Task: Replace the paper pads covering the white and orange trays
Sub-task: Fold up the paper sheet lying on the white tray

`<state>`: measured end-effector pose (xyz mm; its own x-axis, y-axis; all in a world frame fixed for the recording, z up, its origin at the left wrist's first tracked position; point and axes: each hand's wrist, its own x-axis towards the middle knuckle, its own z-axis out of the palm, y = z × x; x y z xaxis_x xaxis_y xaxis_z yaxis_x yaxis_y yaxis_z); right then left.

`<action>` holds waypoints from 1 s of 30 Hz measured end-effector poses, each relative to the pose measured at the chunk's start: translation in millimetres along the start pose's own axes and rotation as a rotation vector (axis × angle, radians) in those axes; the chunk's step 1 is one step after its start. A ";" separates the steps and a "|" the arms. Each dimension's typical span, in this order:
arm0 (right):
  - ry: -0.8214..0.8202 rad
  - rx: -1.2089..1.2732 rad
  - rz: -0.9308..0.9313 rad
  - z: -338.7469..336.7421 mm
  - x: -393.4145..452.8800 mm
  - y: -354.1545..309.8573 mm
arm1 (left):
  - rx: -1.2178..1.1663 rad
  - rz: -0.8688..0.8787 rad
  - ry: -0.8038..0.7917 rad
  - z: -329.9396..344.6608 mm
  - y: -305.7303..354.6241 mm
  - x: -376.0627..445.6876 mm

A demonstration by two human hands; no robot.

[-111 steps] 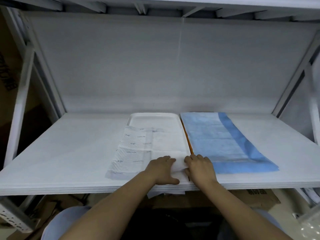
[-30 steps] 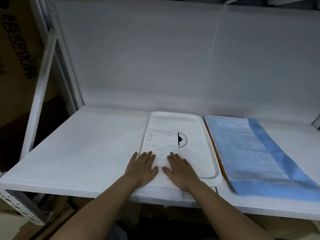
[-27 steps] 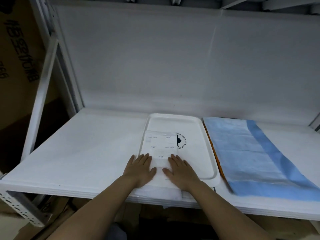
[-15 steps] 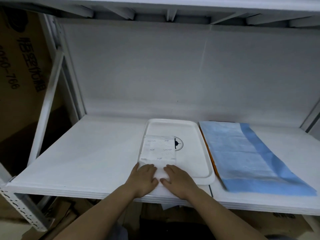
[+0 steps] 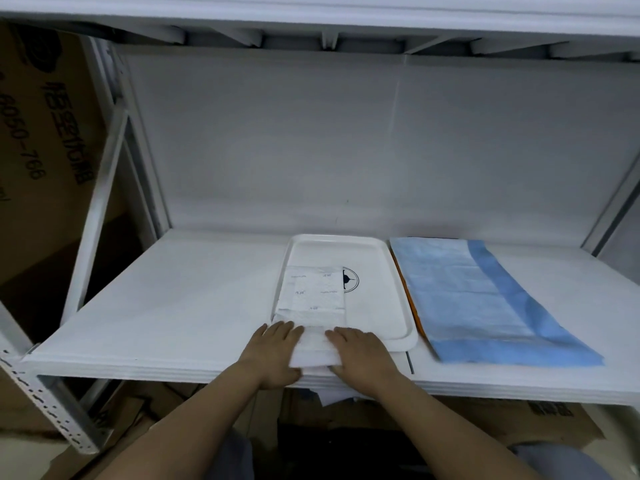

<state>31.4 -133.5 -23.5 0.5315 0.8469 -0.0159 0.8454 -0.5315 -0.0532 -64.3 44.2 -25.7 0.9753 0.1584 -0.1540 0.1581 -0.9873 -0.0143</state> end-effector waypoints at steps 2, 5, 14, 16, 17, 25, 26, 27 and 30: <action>0.071 0.012 -0.004 -3.3 -3.7 4.6 | -0.069 0.002 0.045 -2.8 1.0 -2.9; 0.147 0.032 -0.034 -8.7 -5.7 15.9 | -0.113 0.022 0.133 -8.8 1.7 -6.0; 0.351 0.174 0.083 -35.9 -36.7 43.5 | -0.404 -0.038 0.390 -24.5 7.6 -8.3; 0.379 0.182 0.139 -39.0 -39.3 47.9 | -0.515 -0.046 0.353 -24.7 10.2 -4.7; 0.398 0.199 0.168 -40.1 -39.4 49.6 | -0.569 -0.041 0.325 -25.1 11.7 -3.1; 0.467 0.749 0.372 -51.5 -16.5 58.9 | -0.699 -0.126 0.335 -29.7 18.5 24.4; 0.448 0.877 0.366 -53.0 -11.8 61.0 | -0.716 -0.149 0.341 -31.5 17.8 29.9; 0.417 0.968 0.356 -53.4 -7.4 63.0 | -0.733 -0.167 0.348 -33.9 17.5 34.2; 0.325 0.858 0.376 -42.6 10.5 74.4 | -0.780 -0.228 0.369 -34.6 16.1 49.1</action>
<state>102.2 -164.8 14.9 0.8545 0.5119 0.0878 0.3618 -0.4655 -0.8077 -8.5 36.4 0.7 0.8737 0.4760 0.1003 0.2829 -0.6649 0.6913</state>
